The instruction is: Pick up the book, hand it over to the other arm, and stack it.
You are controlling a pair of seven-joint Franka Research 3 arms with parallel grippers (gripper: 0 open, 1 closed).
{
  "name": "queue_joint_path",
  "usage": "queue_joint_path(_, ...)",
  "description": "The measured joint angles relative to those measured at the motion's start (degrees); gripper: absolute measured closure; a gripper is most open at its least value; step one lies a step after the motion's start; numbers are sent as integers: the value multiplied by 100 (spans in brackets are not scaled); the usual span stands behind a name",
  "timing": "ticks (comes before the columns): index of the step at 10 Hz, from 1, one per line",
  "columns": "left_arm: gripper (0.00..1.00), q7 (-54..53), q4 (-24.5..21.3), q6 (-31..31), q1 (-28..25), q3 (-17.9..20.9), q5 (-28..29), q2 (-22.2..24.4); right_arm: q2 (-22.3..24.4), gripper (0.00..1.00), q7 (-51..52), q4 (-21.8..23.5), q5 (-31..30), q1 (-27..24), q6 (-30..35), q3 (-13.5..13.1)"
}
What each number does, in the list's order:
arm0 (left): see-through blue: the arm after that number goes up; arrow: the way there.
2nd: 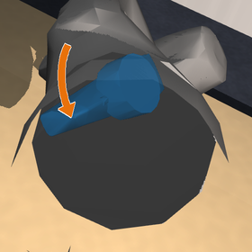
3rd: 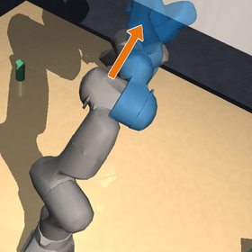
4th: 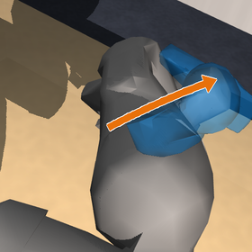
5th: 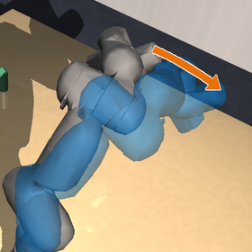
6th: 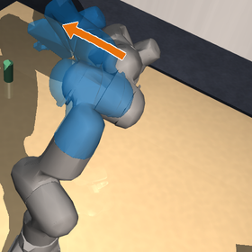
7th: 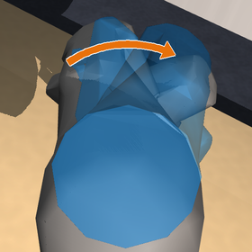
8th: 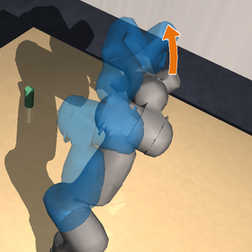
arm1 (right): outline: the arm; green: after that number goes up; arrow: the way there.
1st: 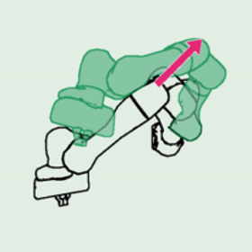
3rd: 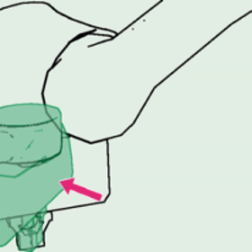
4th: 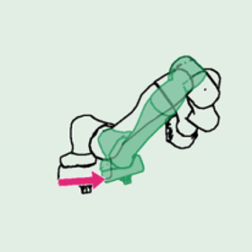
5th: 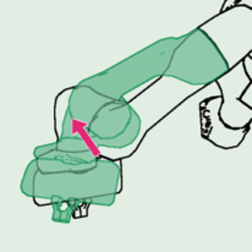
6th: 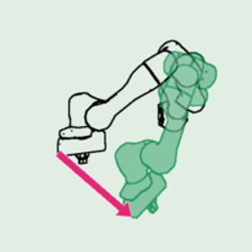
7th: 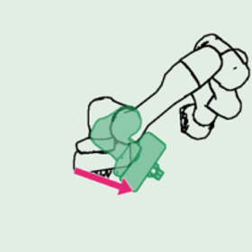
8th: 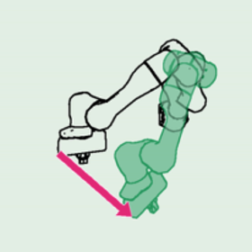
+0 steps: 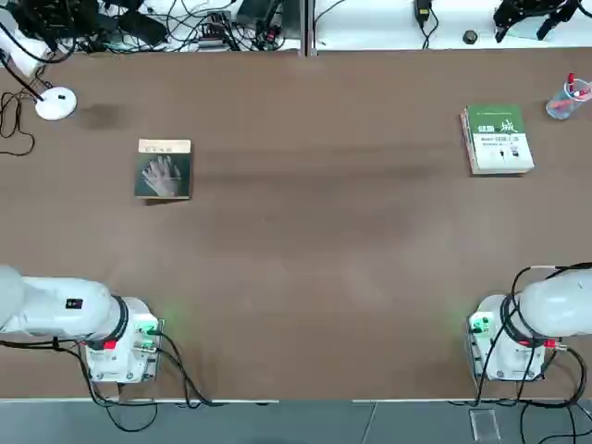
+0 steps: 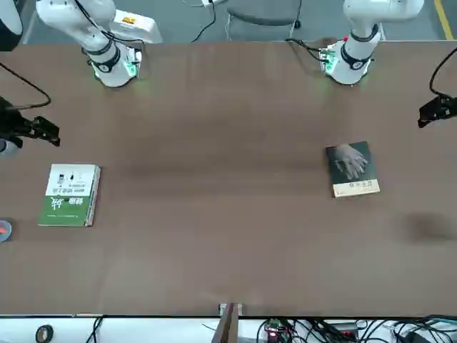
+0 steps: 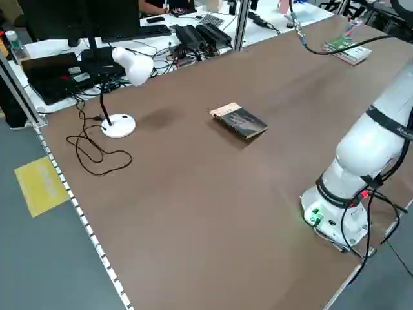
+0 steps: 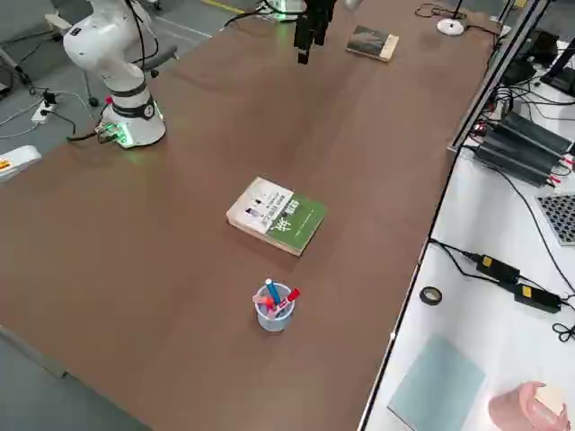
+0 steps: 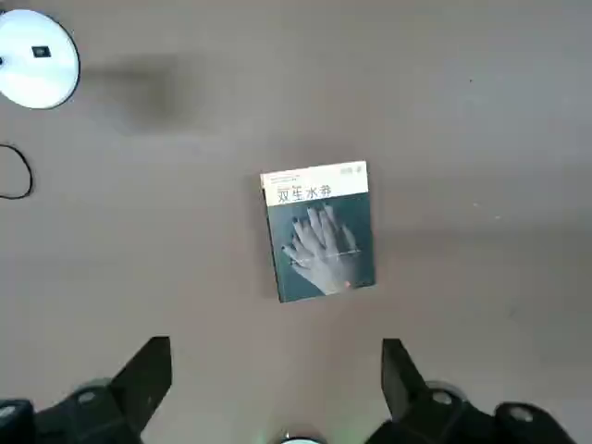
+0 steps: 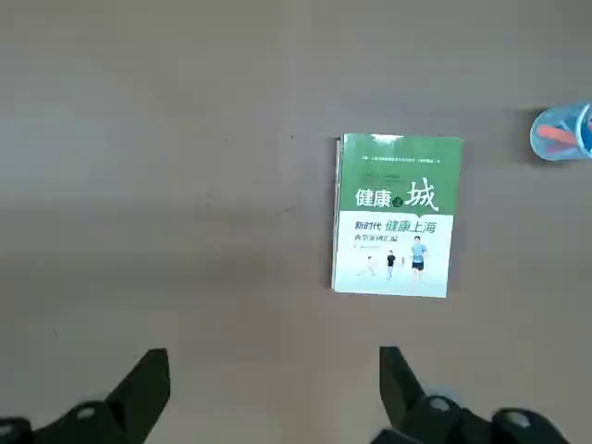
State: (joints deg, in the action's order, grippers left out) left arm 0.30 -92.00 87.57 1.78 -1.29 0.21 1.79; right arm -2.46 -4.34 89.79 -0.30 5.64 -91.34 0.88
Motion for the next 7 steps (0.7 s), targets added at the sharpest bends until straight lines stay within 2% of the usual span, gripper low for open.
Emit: queue_joint_path(7, 0, -7, 34, 1, -6, 0, 0, 0, 0, 0, -6, 53, 0, 1, 37, 3)
